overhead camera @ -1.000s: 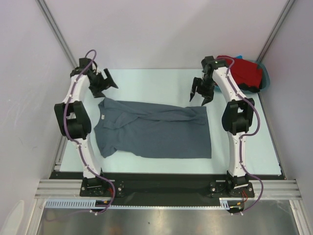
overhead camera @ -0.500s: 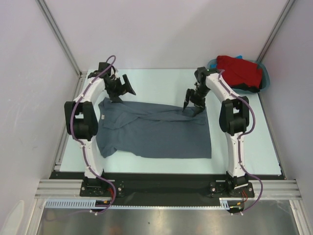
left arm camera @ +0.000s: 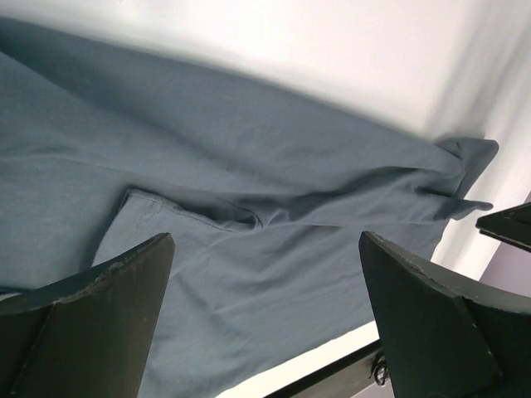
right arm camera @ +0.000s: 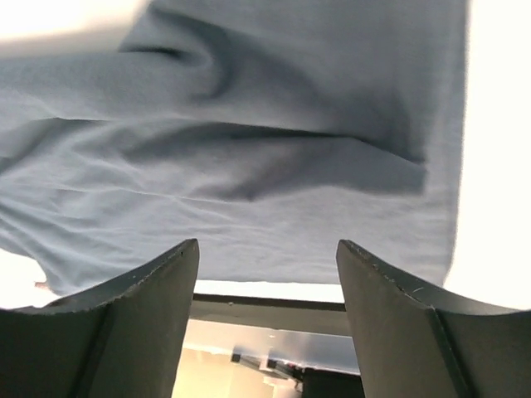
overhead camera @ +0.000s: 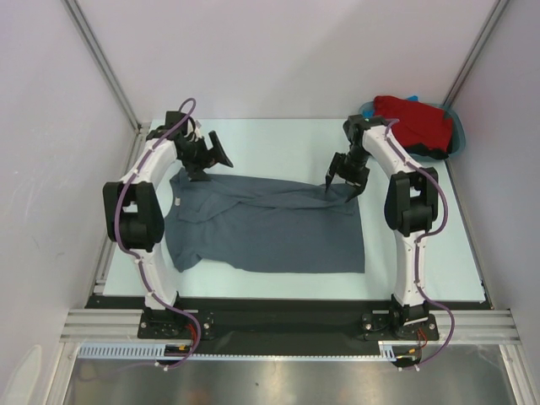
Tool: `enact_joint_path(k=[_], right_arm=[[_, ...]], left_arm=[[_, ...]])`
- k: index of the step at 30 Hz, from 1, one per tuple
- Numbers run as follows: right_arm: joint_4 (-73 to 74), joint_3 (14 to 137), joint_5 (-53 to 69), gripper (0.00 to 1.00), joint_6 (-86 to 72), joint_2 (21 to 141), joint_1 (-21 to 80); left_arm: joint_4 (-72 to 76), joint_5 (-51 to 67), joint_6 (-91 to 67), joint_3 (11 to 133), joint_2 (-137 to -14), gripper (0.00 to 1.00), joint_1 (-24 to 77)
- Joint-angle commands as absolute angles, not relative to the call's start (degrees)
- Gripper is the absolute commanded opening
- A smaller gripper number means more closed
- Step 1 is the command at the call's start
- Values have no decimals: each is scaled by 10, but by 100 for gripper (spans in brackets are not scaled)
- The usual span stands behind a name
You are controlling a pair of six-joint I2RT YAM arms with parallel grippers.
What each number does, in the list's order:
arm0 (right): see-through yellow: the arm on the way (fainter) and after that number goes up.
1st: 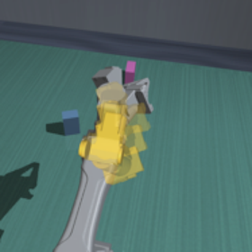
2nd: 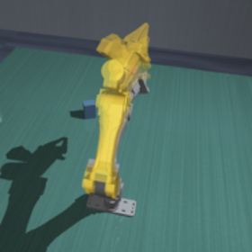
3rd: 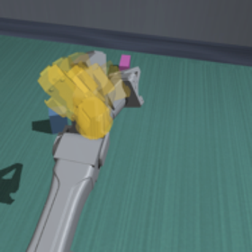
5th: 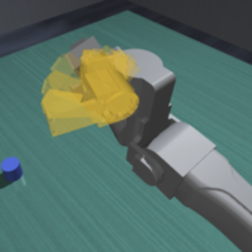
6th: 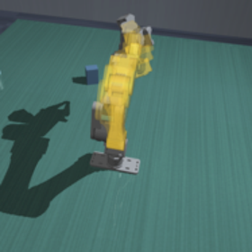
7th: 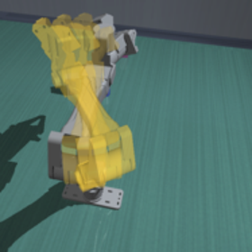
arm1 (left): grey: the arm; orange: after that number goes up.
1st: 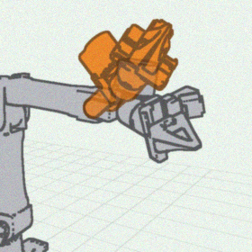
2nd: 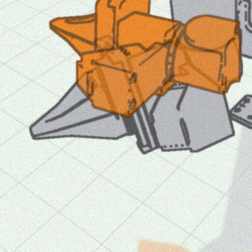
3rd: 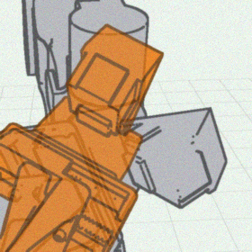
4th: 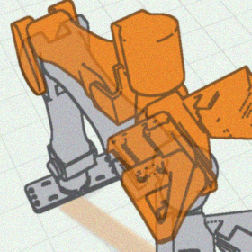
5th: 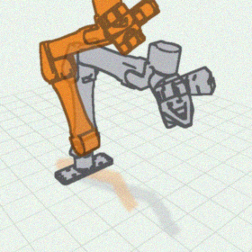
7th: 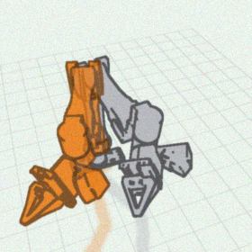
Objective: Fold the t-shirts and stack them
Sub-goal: Fold the tshirt
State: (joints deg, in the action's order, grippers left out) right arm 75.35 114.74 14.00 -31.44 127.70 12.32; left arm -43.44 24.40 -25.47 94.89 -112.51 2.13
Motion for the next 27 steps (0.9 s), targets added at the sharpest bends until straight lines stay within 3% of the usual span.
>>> enact_joint_path(k=[1, 9, 17, 27], right_arm=[[791, 1154, 71, 75, -310, 1247, 126], [759, 1108, 53, 75, -313, 1241, 125], [743, 1119, 51, 57, -309, 1263, 121], [728, 1131, 34, 60, -313, 1287, 116]], left_arm=[[-417, 265, -259, 942, -1095, 100, 21], [-419, 270, -259, 945, -1095, 100, 25], [-426, 265, -256, 948, -1093, 100, 25], [-429, 263, -255, 956, -1099, 100, 25]])
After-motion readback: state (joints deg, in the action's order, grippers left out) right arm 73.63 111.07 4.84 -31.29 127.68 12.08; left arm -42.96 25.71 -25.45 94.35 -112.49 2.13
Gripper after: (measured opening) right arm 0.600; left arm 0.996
